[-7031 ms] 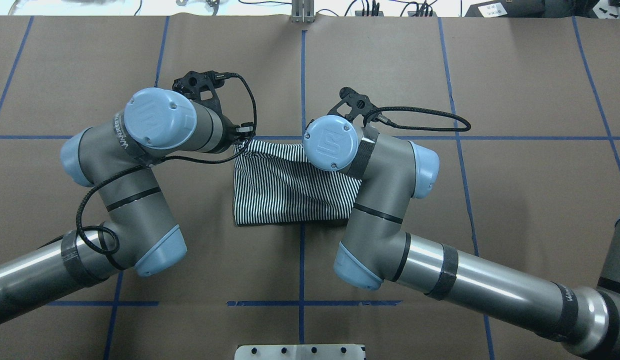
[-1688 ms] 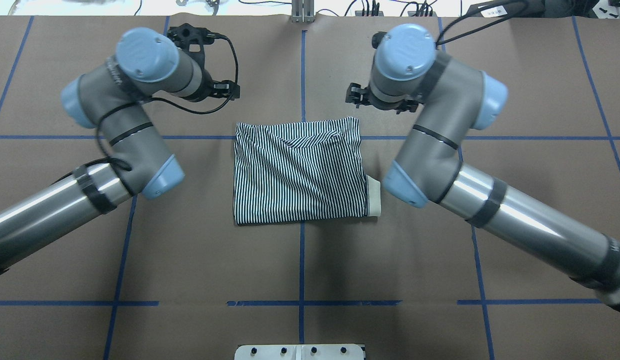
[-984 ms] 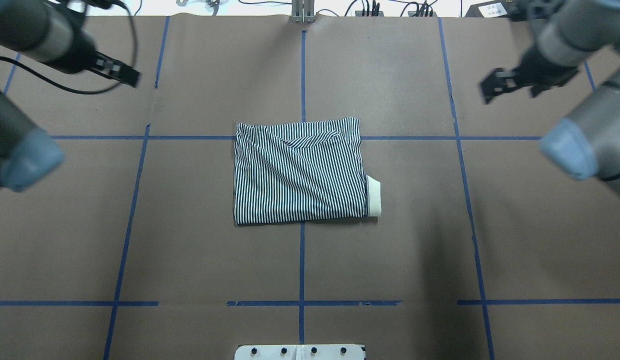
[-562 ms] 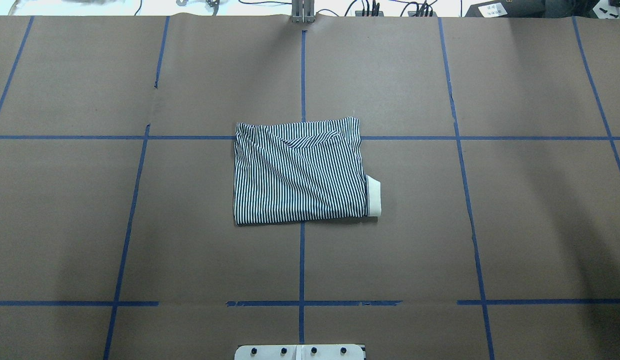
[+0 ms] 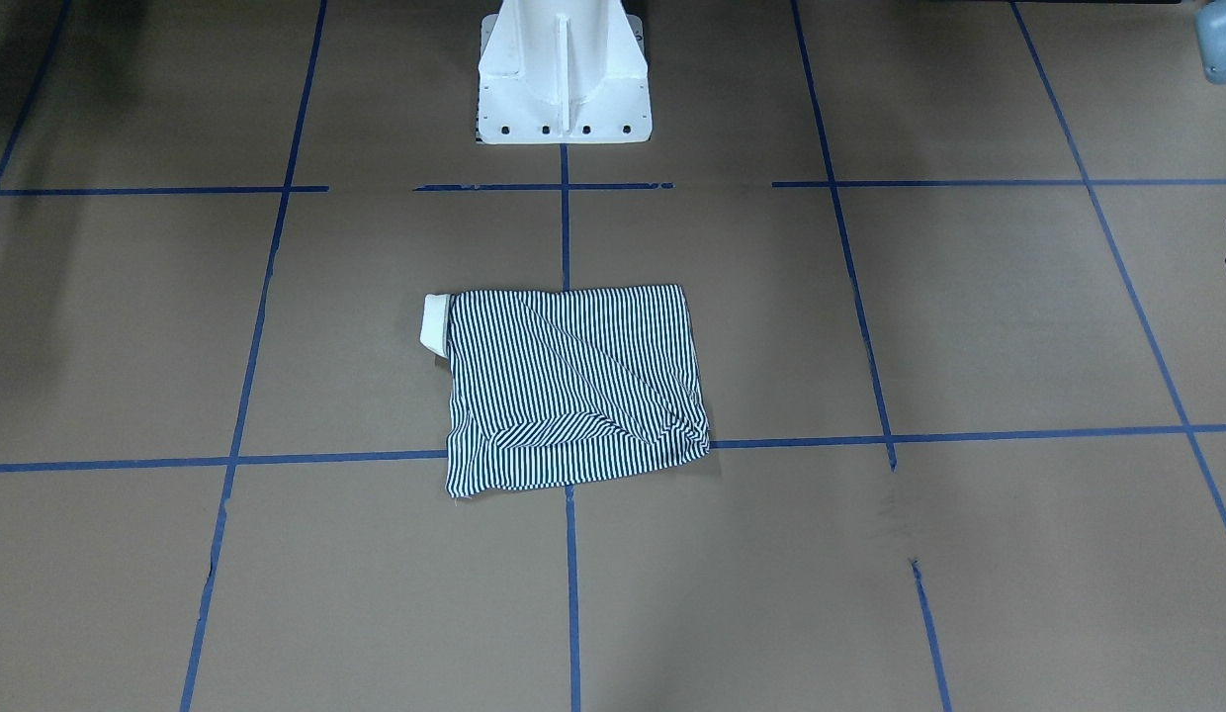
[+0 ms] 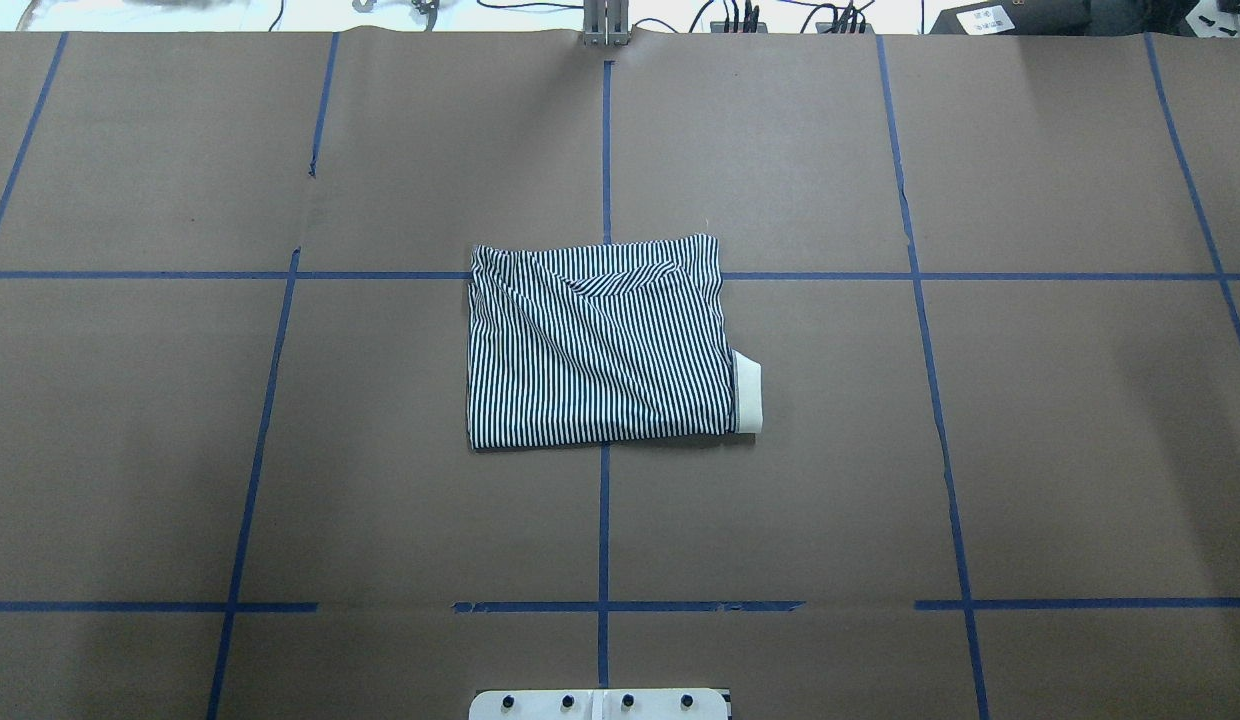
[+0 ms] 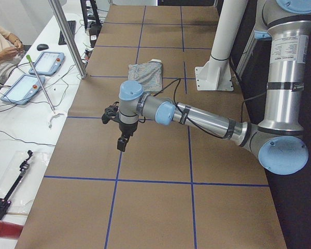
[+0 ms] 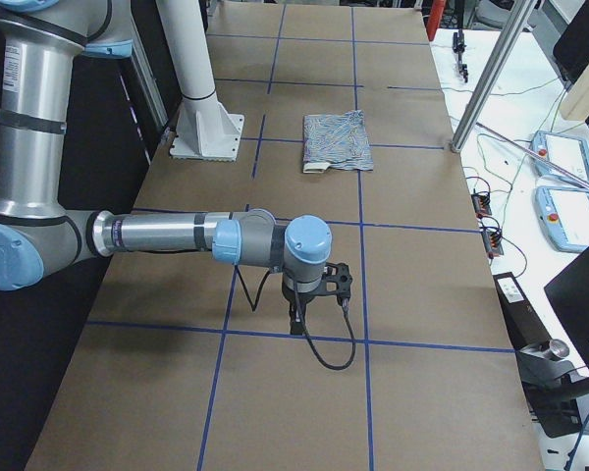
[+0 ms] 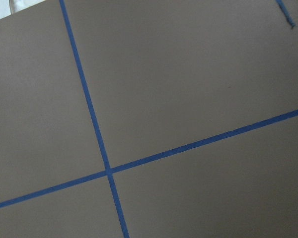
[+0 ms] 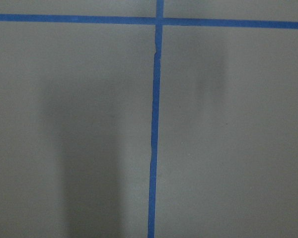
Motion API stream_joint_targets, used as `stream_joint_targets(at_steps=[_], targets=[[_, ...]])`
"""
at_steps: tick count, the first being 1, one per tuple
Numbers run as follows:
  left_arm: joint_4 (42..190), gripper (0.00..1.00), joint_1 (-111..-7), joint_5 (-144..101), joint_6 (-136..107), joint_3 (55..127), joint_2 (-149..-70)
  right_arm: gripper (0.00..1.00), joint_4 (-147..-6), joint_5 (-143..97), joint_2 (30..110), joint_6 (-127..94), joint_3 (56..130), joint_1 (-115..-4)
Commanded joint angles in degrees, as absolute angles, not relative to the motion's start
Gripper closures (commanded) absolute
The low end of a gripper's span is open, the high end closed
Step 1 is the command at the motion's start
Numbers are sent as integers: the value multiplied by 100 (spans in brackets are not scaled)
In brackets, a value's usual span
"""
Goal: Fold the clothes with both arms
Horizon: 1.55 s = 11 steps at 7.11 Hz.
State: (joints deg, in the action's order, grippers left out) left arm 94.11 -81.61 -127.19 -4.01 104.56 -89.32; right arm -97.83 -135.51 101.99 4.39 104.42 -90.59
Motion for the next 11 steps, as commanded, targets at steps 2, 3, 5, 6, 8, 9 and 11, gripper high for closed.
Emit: stream_joint_targets(at_steps=[2,3,5,6,8,9,11], targets=[[9562,0,-8883,-13579,853,9476,-8580,0,-9773,-13649,10310,457,10415,-9211],[9388,0,-9086,-13570,887,9544,-8543,0,-9773,-13649,10310,457,10389,-9211],[9115,0,-9262,-13501,992,9615,-8587,0,-9773,-13649,10301,422,10380,-9211],[9123,0,-9298,-13500,1002,9702,-8535,0,-9765,-13649,10301,422,10354,-9202],[9132,0,-9351,-13491,1160,10062,-8315,0,-9765,-13649,10292,422,10345,-9202],[9114,0,-9343,-13483,1125,10037,-8323,0,-9765,-13649,10292,422,10345,-9202],[9175,0,-9325,-13553,0,9923,-8376,0,-9765,-13649,10283,422,10353,-9211]])
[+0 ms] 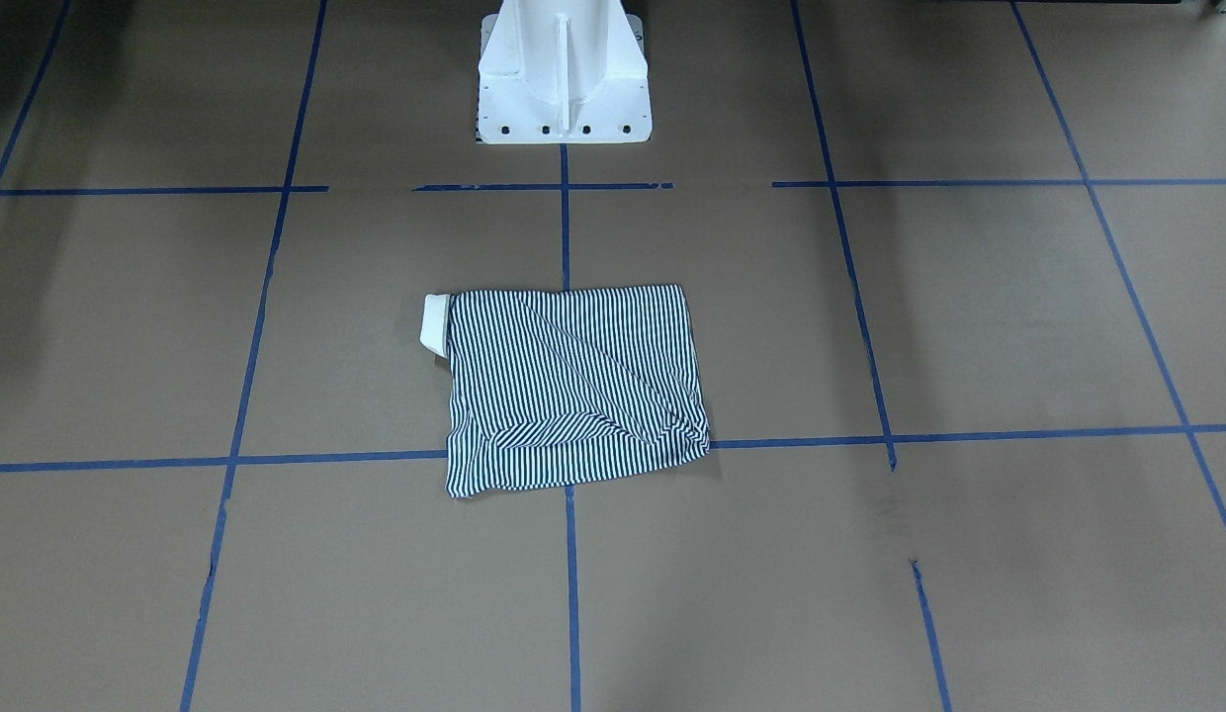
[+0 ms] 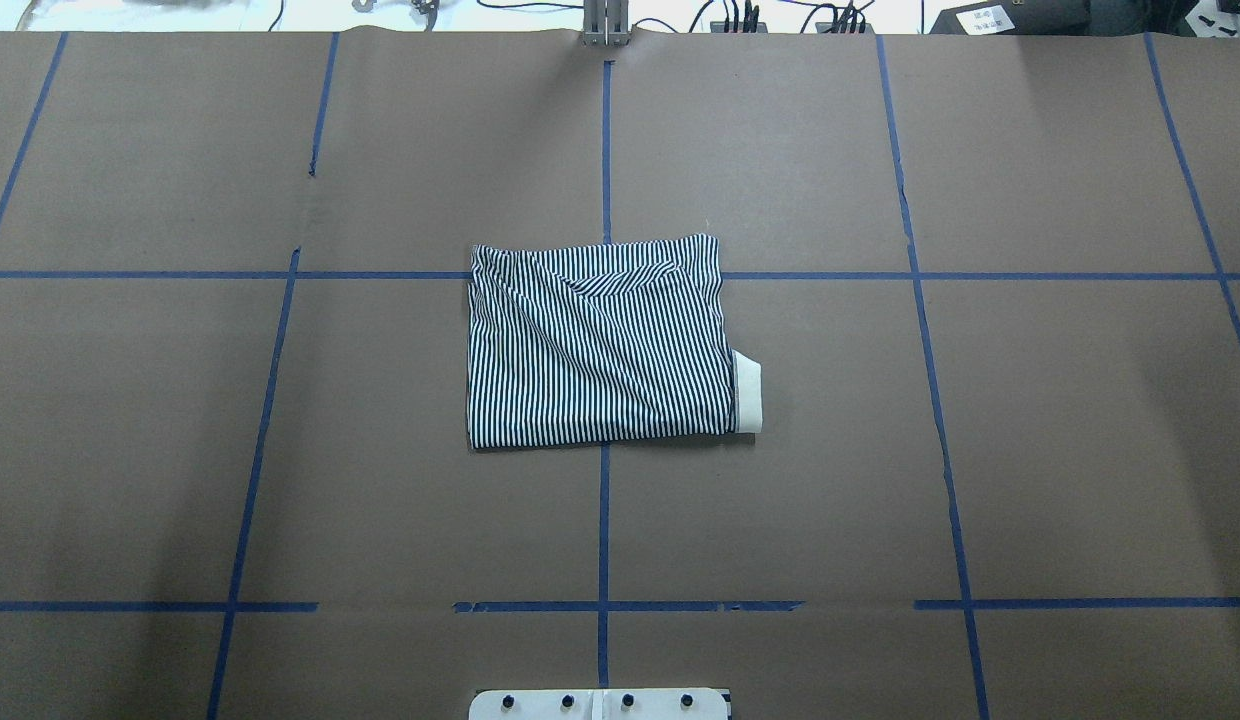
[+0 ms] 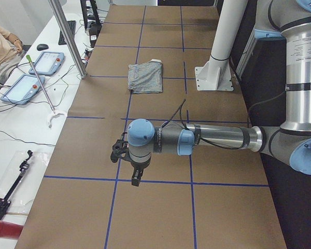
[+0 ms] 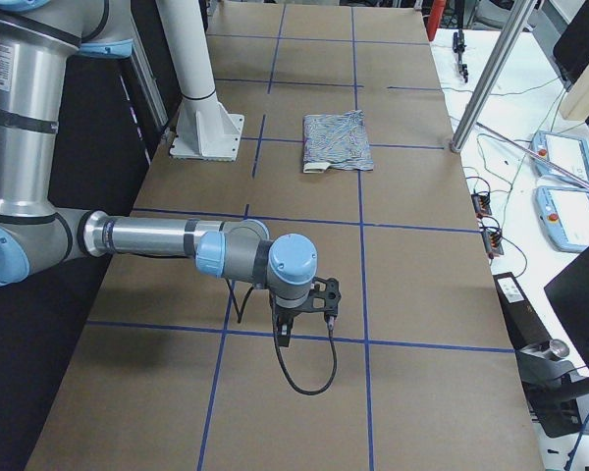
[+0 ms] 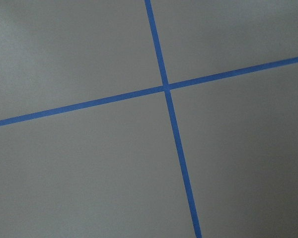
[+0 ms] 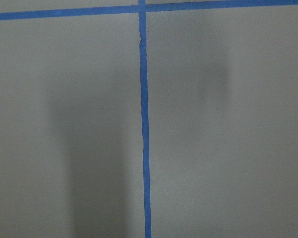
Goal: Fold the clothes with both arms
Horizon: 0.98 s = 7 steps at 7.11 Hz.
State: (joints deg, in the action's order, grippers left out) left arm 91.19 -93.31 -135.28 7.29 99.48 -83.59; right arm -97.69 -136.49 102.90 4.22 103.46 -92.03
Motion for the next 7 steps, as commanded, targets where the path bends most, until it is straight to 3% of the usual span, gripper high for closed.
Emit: stream_joint_targets(at_steps=[1,7], targets=[[9211,0,-9316,-13509,70,9984,-8411,0,-9765,-13649,10275,422,10354,-9202],[9483,0,-9308,-13500,202,9879,-8341,0,-9765,-13667,10274,439,10354,-9202]])
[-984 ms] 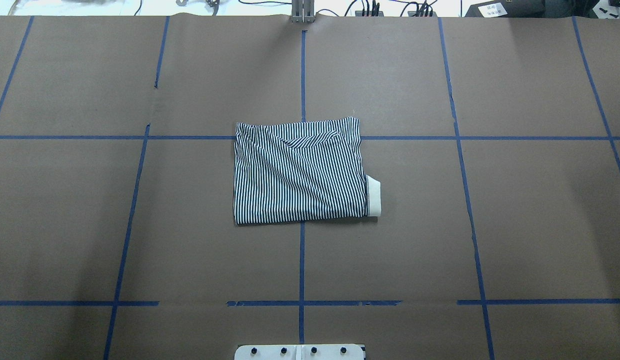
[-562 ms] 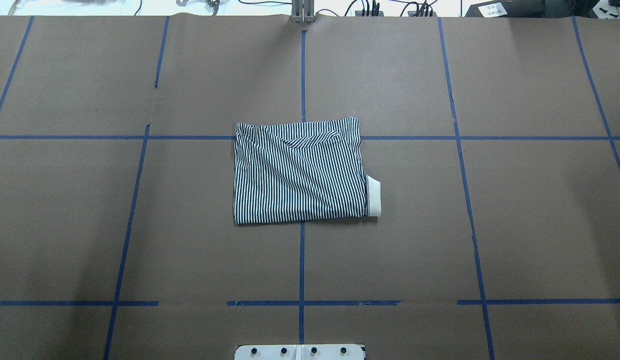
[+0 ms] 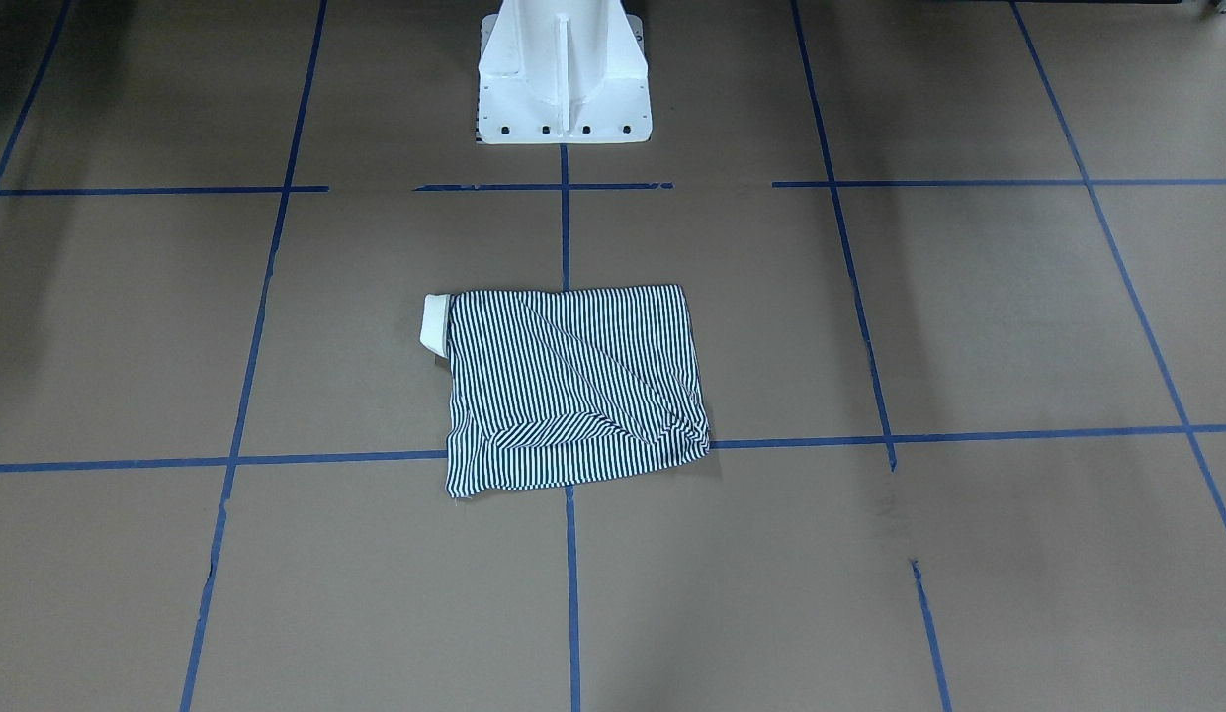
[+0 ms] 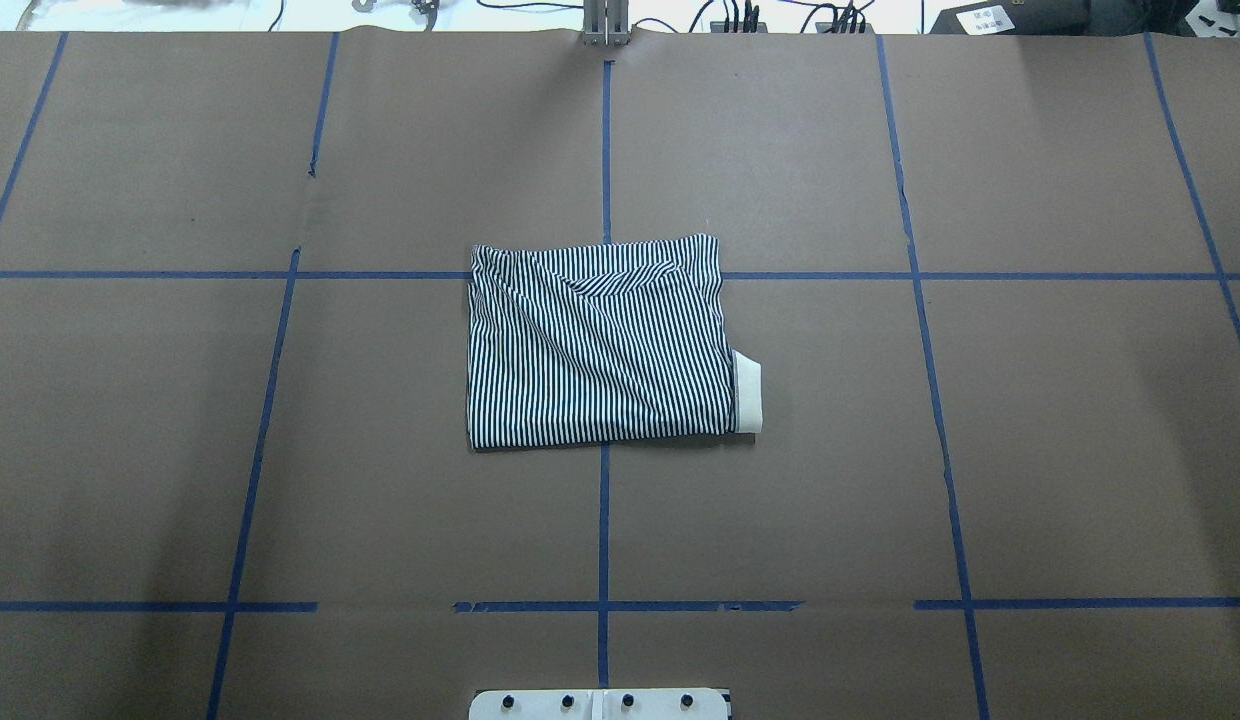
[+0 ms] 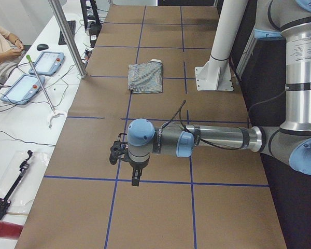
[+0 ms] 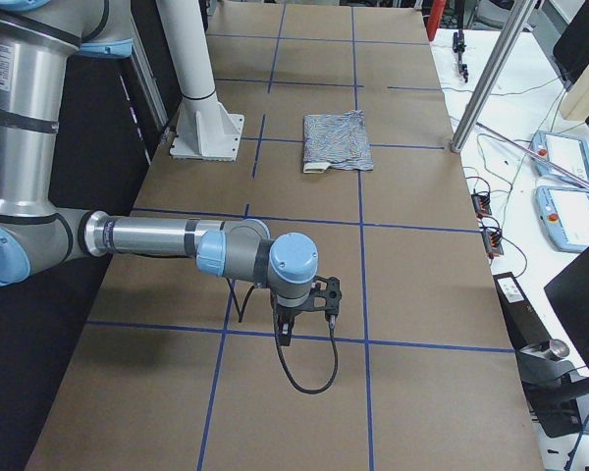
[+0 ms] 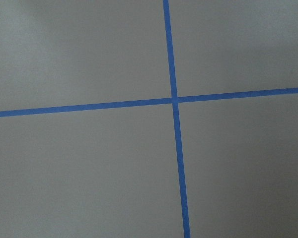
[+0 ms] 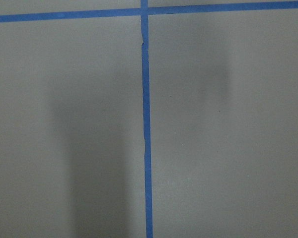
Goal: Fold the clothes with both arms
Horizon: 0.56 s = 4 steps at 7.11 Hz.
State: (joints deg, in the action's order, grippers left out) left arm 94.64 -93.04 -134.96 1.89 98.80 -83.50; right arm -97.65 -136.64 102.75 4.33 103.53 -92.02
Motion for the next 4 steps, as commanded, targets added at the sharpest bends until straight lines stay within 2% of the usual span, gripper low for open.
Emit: stream_joint_targets(at_steps=[1,4], targets=[[9466,0,-9290,-13491,193,9896,-8341,0,-9765,-13667,10274,448,10354,-9202],[9475,0,-9299,-13474,193,9931,-8184,0,-9773,-13667,10283,466,10353,-9202]])
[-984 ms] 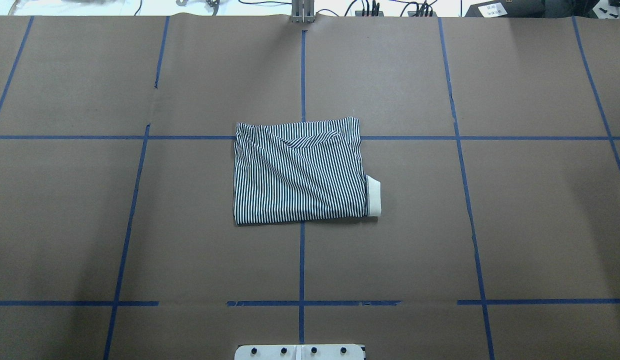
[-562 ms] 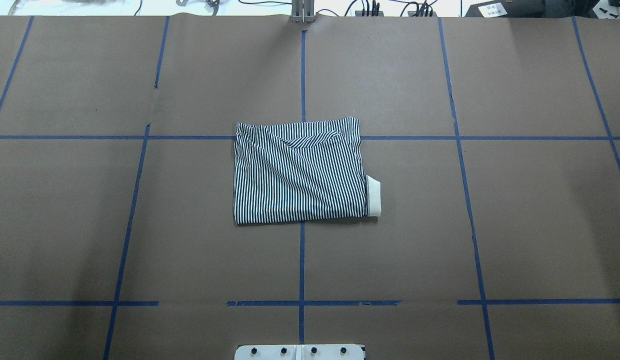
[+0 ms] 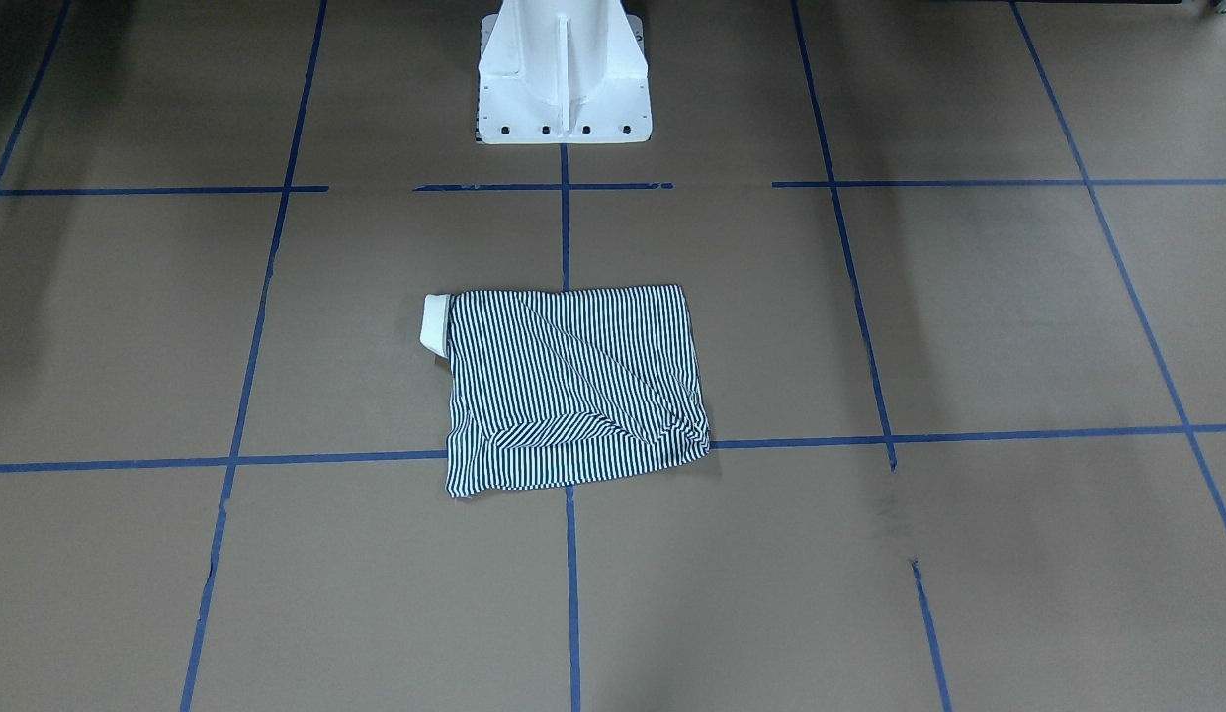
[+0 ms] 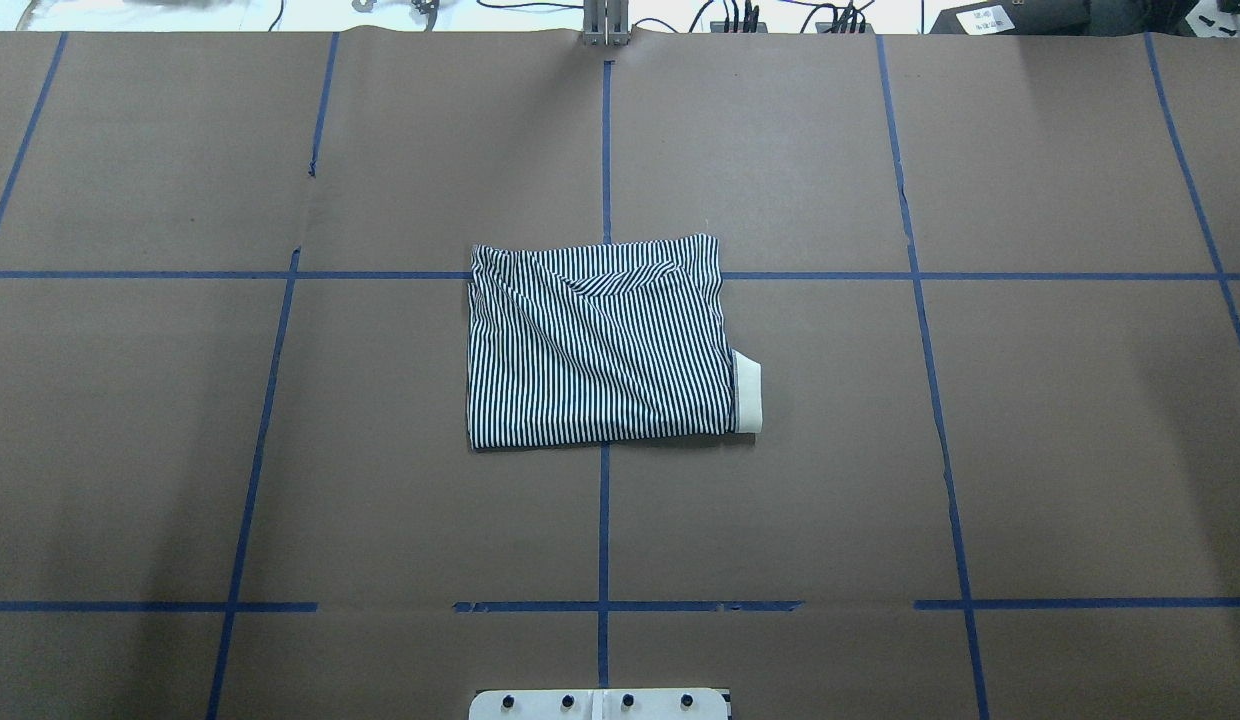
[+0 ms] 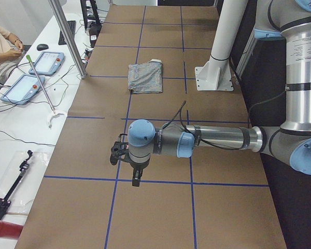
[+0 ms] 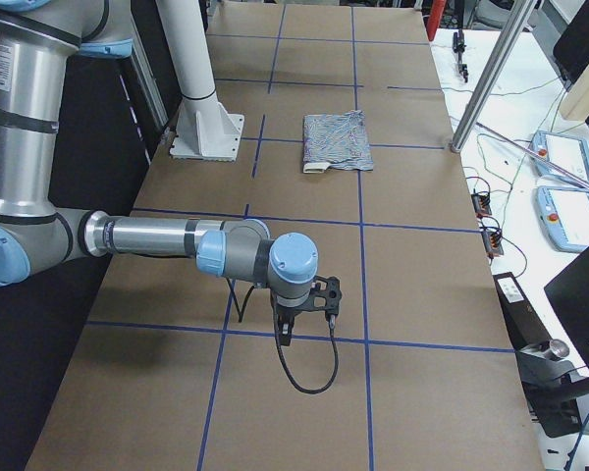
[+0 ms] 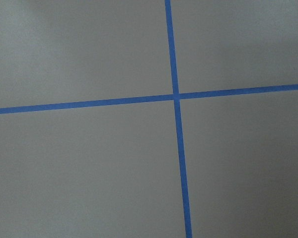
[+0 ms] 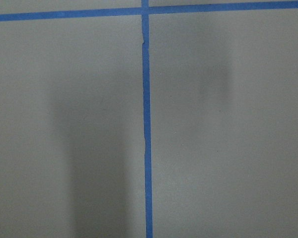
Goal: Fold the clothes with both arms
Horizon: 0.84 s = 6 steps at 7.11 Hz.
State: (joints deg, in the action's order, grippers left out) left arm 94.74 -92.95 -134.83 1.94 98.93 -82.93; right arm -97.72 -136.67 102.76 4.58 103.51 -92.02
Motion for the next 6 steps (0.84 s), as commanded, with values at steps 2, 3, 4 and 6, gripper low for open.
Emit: stream_joint_targets(at_steps=[2,3,4,6], targets=[[9457,0,-9290,-13474,193,9923,-8148,0,-9773,-13667,10283,457,10345,-9202],[9457,0,-9290,-13474,193,9905,-8139,0,-9773,-13667,10283,457,10345,-9202],[9457,0,-9290,-13474,193,9879,-8139,0,-9773,-13667,10283,457,10345,-9202],[9457,0,-9290,-13474,193,9870,-8139,0,-9773,-13667,10283,466,10345,-9202]])
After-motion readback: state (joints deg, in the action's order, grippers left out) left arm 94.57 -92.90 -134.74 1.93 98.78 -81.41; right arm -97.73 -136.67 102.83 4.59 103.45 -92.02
